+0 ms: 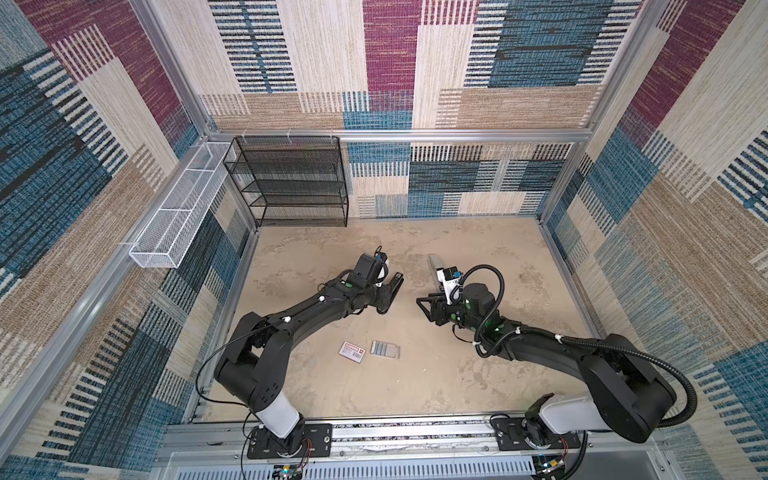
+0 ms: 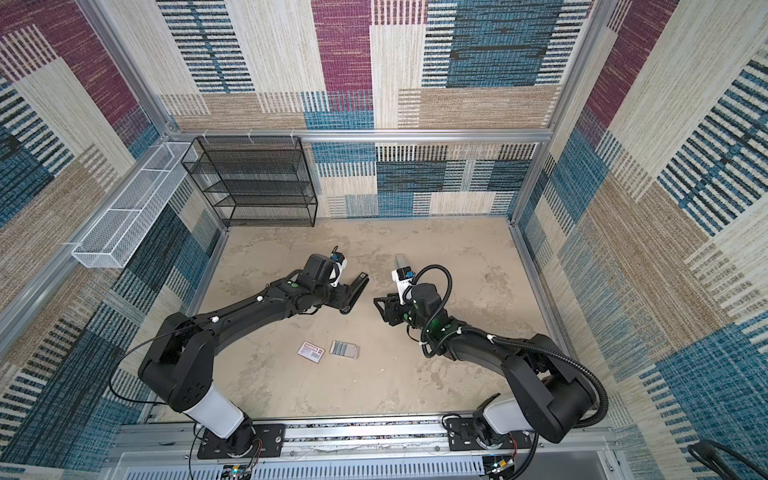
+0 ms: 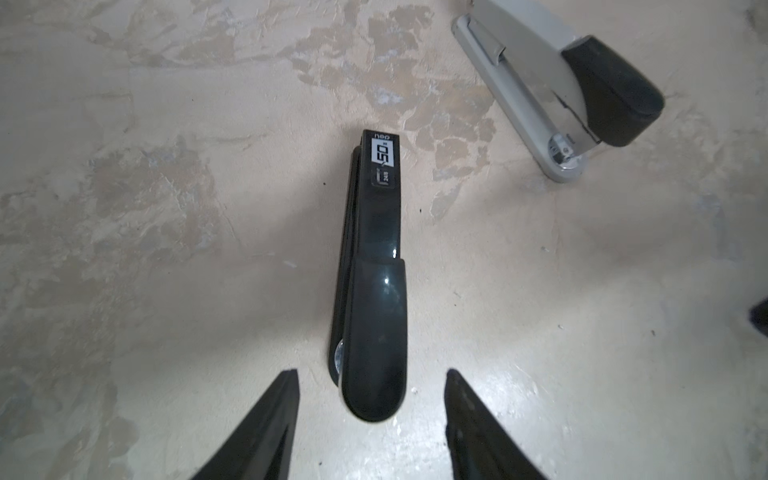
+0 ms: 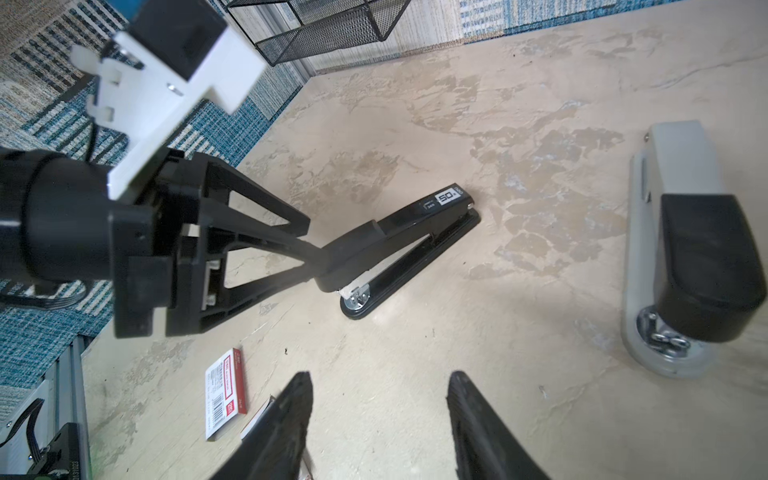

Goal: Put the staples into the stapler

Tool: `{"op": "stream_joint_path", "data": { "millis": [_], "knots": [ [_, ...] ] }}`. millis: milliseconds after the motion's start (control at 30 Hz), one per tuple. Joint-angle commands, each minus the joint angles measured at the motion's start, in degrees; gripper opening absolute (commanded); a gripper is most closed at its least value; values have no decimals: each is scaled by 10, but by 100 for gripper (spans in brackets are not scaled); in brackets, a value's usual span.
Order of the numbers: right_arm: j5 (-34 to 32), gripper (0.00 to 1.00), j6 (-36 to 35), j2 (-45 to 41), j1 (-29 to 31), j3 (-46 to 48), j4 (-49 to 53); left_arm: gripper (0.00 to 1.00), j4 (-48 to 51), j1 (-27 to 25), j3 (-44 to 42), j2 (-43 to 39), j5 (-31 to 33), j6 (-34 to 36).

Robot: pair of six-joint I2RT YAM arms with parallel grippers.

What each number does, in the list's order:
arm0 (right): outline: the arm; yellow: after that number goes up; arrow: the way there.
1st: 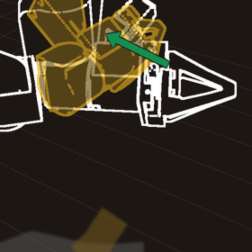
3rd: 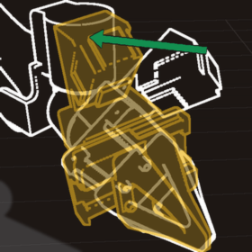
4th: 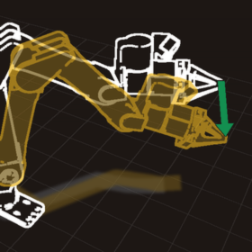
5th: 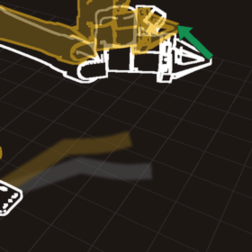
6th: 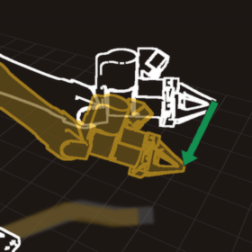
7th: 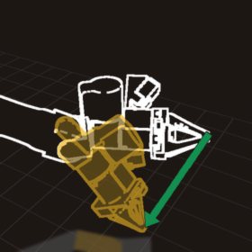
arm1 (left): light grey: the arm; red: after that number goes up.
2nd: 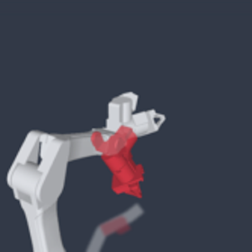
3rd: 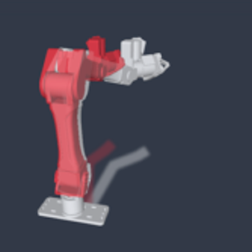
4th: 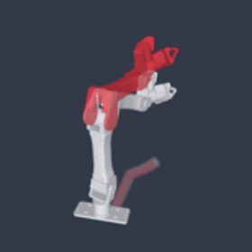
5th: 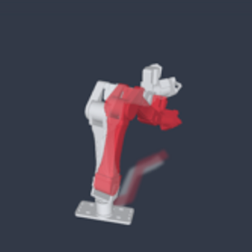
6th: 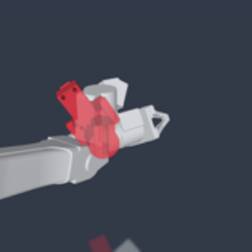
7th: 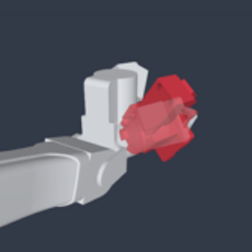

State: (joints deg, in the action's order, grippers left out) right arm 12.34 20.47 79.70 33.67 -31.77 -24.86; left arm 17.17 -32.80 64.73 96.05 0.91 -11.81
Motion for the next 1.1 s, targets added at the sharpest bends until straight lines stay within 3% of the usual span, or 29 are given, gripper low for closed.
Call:
{"op": "stream_joint_path", "data": {
  "millis": [0,267,533,700,1067],
  "knots": [
    [-10,56,2,-6,0,6,-7,59,84,0,38,25,-2,12],
    [-11,56,5,-4,-3,14,-12,53,138,-2,93,84,-1,14],
    [-14,56,8,-5,-4,19,-14,23,144,-3,98,108,-10,16],
    [-17,56,9,-10,-5,21,-13,18,146,-3,94,124,-15,7],
    [-26,56,9,-34,-8,29,-5,18,149,-3,119,134,-19,1]
  ]
}}
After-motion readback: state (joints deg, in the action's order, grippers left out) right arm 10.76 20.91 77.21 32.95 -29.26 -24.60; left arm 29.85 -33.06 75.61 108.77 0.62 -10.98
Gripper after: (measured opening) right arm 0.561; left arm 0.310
